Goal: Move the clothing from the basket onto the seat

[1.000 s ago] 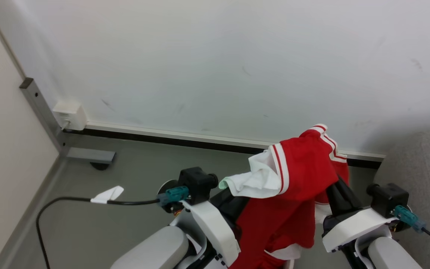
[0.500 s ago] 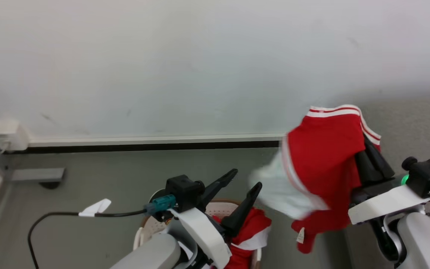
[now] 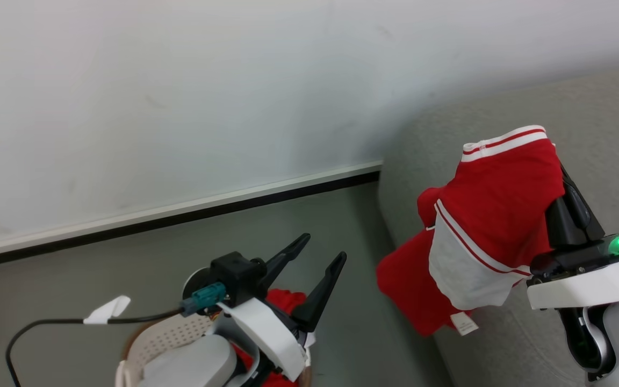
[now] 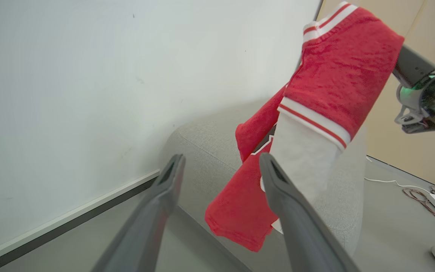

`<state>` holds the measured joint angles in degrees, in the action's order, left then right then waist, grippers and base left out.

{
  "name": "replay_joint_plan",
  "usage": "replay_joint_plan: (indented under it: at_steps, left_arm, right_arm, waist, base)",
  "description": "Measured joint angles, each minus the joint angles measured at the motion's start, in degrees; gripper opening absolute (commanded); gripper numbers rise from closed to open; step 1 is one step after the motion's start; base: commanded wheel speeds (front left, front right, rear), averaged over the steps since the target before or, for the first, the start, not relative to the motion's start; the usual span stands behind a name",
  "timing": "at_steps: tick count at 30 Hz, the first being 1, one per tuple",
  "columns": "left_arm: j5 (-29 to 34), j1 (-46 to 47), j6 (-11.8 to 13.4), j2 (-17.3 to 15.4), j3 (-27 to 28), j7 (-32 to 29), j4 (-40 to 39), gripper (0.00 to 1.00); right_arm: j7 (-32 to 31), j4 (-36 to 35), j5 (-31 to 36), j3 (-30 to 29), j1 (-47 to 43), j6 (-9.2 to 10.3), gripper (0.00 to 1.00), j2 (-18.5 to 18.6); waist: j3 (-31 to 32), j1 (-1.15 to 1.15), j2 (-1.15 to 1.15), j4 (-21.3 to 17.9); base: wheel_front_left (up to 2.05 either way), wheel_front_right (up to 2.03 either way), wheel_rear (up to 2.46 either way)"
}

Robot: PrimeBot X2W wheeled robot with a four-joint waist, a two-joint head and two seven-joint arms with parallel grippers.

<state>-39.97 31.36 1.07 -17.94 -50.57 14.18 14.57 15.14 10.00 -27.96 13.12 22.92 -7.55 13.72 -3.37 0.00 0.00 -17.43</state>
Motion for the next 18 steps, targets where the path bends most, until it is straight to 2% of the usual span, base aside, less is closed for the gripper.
replay_joint_plan:
  at_steps: [9, 18]
  left_arm:
    - [2.9, -0.2, -0.4, -0.1, 0.4, 0.6, -0.2, 1.0]
    - [6.4, 0.0, -0.1, -0.8, 1.4, 0.8, -0.6, 1.0]
  right_arm:
    - [0.0, -2.7, -0.6, -0.9, -1.6, 0.0, 0.0, 0.3]
    - [0.0, -2.7, -4.5, -2.1, 1.8, 0.0, 0.0, 1.6]
  waist:
    - [-1.2, 0.0, 0.0, -7.3]
    - [-3.7, 0.0, 0.0, -8.9]
  base:
    - [0.0, 0.0, 0.0]
    - [0.0, 0.0, 0.0]
